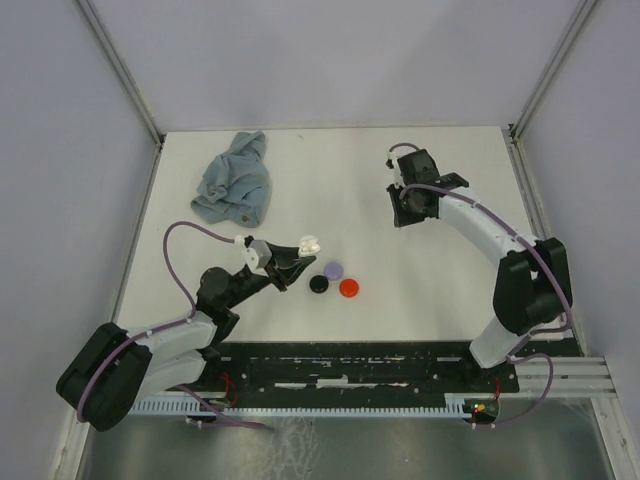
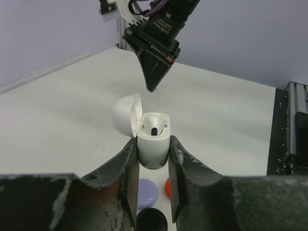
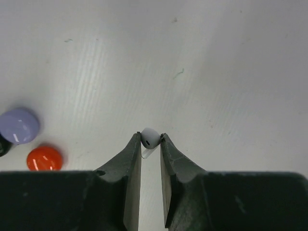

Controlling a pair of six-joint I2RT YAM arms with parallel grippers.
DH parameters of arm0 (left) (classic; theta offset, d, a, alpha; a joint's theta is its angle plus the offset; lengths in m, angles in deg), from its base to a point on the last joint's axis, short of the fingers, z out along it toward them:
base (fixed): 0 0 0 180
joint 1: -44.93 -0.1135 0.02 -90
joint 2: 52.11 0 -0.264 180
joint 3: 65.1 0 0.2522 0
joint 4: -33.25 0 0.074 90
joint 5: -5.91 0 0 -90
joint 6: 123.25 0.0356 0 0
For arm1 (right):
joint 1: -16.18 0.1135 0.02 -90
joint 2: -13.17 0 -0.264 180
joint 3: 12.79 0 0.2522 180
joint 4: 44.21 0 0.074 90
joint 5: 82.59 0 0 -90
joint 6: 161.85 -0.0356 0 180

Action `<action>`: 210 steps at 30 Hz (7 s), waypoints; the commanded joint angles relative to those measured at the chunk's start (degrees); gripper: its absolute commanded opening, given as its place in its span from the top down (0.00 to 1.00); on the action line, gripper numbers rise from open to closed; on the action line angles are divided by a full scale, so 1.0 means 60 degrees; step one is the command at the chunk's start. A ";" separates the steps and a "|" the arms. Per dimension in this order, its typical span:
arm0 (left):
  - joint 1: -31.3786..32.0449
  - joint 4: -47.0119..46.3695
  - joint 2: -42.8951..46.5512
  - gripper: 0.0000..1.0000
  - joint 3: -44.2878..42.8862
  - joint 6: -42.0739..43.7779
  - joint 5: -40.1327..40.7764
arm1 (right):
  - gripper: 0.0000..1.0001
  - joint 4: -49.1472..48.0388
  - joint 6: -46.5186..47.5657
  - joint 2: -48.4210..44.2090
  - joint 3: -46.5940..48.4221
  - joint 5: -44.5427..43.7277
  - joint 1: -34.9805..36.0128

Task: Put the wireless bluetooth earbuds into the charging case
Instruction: Pick up the earbud from the center of the board, then place the earbud in the charging case, then close the charging case, then place the charging case at the center of the board.

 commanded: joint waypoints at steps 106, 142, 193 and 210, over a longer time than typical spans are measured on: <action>-0.0016 -0.1944 -0.0166 0.97 -0.1079 -0.2703 -0.0368 | 0.36 -0.7248 0.0897 -0.5631 -0.3127 -0.0618 0.5958; -0.0016 -0.0421 -0.1709 0.97 -0.2808 -0.0872 -0.3671 | 0.24 -0.2839 0.3676 -0.4605 -0.1100 0.7302 0.3225; -0.1224 0.7032 -0.5459 0.70 -0.4134 -0.5717 -0.0134 | 0.23 -0.4211 0.1212 -0.7044 -0.4914 -0.0263 0.3202; -0.0963 0.9773 -0.4408 0.10 -0.4211 -0.5017 0.2171 | 0.22 -0.3633 0.0712 -0.7897 -0.4928 -0.1686 0.3203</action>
